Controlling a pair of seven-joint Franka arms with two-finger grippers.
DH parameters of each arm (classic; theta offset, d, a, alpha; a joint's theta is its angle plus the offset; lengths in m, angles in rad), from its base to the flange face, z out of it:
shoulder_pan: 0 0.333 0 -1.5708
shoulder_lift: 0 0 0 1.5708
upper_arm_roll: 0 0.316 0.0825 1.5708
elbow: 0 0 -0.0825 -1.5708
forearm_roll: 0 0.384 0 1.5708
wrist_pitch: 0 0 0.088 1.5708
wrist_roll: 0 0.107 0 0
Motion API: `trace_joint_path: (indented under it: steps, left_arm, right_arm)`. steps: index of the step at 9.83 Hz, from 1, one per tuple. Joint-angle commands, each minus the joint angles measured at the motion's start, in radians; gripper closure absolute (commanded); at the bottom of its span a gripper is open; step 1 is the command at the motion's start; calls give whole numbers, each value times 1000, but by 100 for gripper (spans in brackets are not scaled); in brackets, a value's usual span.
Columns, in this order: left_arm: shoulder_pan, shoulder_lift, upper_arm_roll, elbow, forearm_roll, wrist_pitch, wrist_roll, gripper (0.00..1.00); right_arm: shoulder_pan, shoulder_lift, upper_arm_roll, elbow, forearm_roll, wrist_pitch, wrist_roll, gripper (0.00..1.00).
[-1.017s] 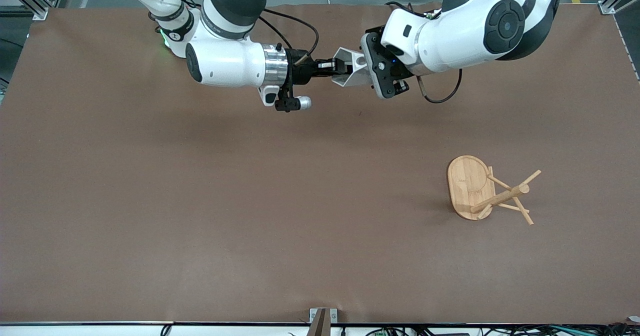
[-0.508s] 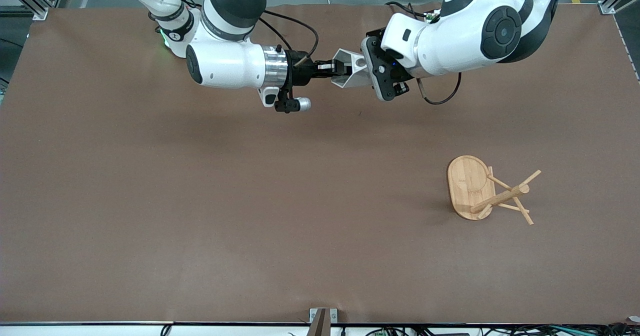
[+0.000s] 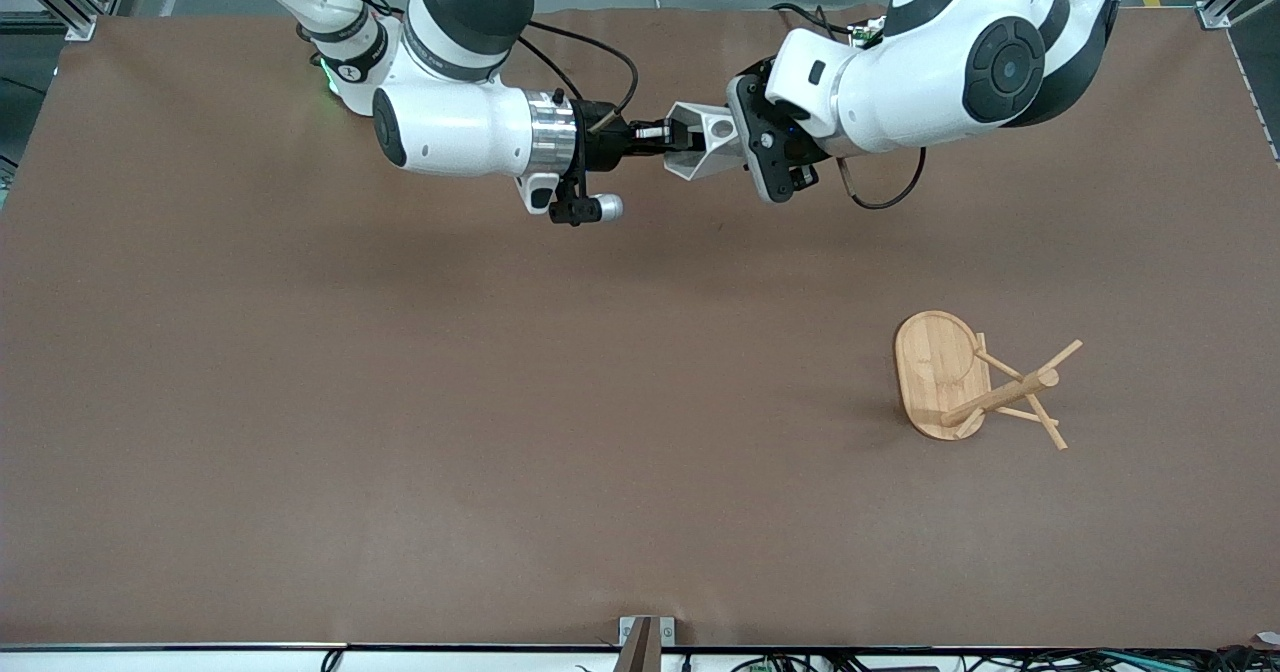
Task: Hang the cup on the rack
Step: 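Close the left gripper on the cup rim beside the right gripper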
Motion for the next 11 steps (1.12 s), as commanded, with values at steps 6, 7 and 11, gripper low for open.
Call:
trace_joint_path:
  steps: [6, 7, 11]
  left_arm:
    - [35, 0, -11, -42, 3, 45, -11, 92]
    - [35, 0, -9, -42, 5, 44, -11, 92]
    - [59, -3, -9, -50, 5, 44, -11, 92]
  right_arm:
    - [0, -3, 29, 18, -7, -3, 47, 0]
    - [-1, -3, 29, 20, -7, -1, 49, 0]
    - [-23, -4, 28, 27, -7, -3, 49, 0]
